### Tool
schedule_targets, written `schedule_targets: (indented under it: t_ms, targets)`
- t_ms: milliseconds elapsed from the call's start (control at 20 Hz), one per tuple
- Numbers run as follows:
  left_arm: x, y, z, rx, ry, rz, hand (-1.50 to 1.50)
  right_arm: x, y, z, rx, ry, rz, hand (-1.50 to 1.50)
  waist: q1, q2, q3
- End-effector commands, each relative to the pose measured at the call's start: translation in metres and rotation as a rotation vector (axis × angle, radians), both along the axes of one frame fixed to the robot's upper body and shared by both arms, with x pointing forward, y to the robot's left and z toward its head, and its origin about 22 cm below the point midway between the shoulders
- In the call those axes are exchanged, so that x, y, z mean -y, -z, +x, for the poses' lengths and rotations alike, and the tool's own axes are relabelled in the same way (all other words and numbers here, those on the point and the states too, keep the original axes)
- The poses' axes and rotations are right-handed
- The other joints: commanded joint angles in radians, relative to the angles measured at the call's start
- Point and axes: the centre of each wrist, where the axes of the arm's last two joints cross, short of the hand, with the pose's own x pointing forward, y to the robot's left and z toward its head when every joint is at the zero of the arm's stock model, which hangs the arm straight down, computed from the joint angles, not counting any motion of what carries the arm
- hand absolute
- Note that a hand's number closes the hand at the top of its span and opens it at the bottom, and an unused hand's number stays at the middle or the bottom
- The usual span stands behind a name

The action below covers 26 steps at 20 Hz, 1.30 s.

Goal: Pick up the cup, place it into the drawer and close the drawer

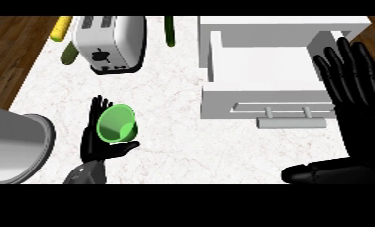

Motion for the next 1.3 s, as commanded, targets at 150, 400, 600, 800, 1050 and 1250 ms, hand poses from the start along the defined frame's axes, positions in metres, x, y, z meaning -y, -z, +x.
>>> schedule_targets:
  t_ms: [150,400,600,800,1050,1250]
  targets:
    - [0.005,-0.009,0.02,0.062,0.072,-0.074,1.5,-0.002,-0.004,0.0,0.002,0.0,-0.004,-1.5,-0.001,0.0,0.0]
    - [0.014,-0.001,0.012,0.149,0.026,-0.028,1.5,-0.018,0.0,-0.01,0.016,-0.001,-0.011,-1.5,-0.001,0.0,0.0]
    - [-0.014,0.006,-0.003,0.156,0.009,0.005,1.5,0.006,-0.012,-0.003,0.007,-0.009,-0.007,-1.5,-0.002,0.002,0.0]
    - [-0.031,-0.019,0.02,0.19,0.008,0.01,1.5,-0.009,0.009,-0.005,0.022,0.009,-0.013,-1.5,0.003,0.0,0.0]
    - [-0.019,-0.015,0.015,0.245,-0.001,0.021,1.5,0.009,-0.01,0.003,0.018,-0.009,-0.021,-1.5,0.003,-0.001,0.0]
    - [-0.02,-0.041,0.031,0.319,0.067,0.015,1.5,0.007,0.002,0.0,0.014,0.027,-0.003,-1.5,0.01,-0.004,0.001]
